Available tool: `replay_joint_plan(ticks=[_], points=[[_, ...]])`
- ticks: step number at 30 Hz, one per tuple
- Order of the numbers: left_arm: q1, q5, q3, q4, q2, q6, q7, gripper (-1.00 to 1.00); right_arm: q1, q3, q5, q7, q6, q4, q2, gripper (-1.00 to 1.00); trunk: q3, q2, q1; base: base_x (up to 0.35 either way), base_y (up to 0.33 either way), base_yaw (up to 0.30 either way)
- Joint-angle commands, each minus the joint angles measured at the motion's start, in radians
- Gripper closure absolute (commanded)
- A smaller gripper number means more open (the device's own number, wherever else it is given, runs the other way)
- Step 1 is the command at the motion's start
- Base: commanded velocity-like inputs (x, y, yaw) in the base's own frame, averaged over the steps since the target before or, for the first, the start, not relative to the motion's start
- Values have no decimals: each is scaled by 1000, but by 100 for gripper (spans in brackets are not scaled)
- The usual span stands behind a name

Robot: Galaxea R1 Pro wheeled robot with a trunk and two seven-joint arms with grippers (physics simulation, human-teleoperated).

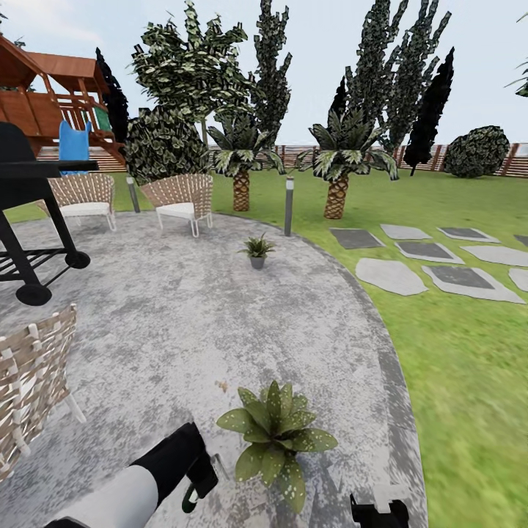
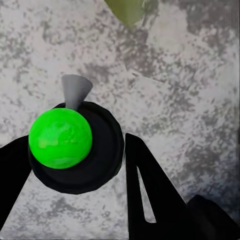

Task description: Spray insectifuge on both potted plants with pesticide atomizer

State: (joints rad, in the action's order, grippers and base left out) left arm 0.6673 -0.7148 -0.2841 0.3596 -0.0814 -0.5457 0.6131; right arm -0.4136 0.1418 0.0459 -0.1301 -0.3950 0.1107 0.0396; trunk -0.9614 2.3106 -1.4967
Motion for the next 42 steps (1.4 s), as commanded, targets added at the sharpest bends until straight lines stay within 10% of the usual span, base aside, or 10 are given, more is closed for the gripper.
replay_joint_plan(ticks=[1, 11, 17, 26, 42], points=[[1, -10, -3, -12, -3, -2, 5, 100, -1, 9, 5, -5, -2, 0, 0, -100, -1, 0, 0, 0, 0, 0], [1, 0, 9, -69, 1, 7, -78, 100, -1, 9, 5, -5, -2, -2, 0, -100, -1, 0, 0, 0, 0, 0], [2, 1, 130, -14, -5, 13, -96, 100, -1, 9, 5, -5, -2, -2, 0, -100, -1, 0, 0, 0, 0, 0], [-2, -9, 135, -106, 29, 107, -99, 100, -1, 9, 5, -5, -2, -2, 0, -100, -1, 0, 0, 0, 0, 0], [-13, 4, 137, -126, 2, 112, -220, 100, -1, 9, 5, -5, -2, -2, 1, -100, -1, 0, 0, 0, 0, 0]])
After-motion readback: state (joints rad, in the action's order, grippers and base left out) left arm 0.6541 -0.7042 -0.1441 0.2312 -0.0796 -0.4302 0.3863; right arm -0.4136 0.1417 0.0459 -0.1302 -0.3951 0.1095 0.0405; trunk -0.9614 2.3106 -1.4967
